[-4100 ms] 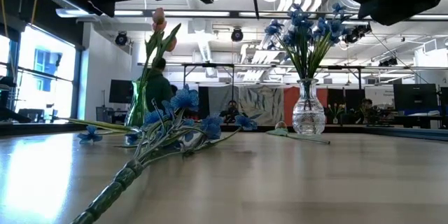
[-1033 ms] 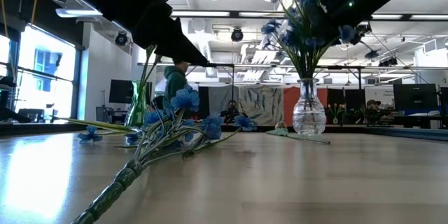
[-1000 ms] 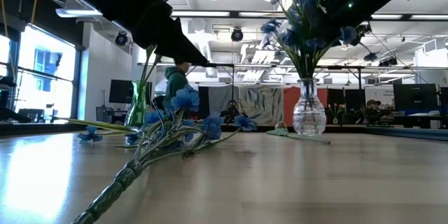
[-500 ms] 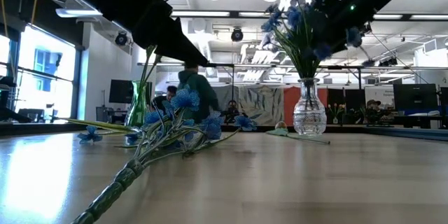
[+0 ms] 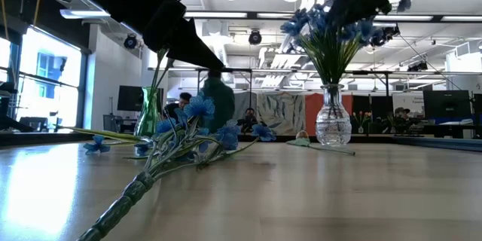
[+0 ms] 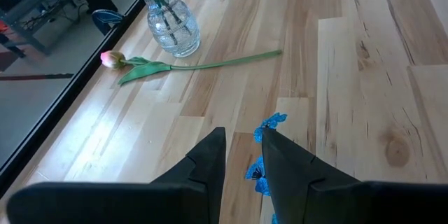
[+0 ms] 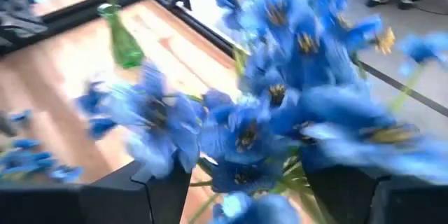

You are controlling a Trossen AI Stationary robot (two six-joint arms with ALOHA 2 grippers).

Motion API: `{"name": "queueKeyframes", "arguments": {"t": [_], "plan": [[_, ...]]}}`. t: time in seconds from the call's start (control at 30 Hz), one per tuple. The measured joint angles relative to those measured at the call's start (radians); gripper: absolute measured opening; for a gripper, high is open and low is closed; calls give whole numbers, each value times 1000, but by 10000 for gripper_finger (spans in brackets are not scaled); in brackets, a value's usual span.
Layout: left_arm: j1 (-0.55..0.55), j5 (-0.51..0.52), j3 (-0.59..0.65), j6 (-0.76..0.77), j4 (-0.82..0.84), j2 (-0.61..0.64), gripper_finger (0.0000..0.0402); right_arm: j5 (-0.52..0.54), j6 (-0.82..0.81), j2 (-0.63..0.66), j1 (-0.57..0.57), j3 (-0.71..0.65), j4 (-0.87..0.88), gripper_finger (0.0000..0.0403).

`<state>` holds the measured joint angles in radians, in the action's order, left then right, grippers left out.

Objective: Sort flowers into vase by color
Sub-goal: Put the top blue flowers into the transparent vase, then put the pink tulip into the green vase

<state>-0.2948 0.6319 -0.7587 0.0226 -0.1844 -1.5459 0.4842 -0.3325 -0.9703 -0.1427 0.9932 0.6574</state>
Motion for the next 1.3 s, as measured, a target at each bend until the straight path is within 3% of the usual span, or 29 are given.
{"name": "queueKeyframes", "arguments": {"t": [0.23,0.5,0.77,0.87,1.0,1.17,1.3], "plan": [[0,0,0,0,1,0,83,-52,17,2,109,100,86,215],[0,0,0,1,1,0,83,-51,-8,-14,348,106,76,144],[0,0,0,2,0,0,83,16,-55,-187,592,106,-4,121],[0,0,0,2,0,0,83,42,-135,-302,650,106,-3,122],[0,0,0,4,3,0,83,198,-346,-478,693,105,-10,122],[0,0,0,10,5,0,83,188,-609,-675,674,105,44,139],[-1,0,0,10,6,0,83,161,-770,-768,600,104,205,178]]}}
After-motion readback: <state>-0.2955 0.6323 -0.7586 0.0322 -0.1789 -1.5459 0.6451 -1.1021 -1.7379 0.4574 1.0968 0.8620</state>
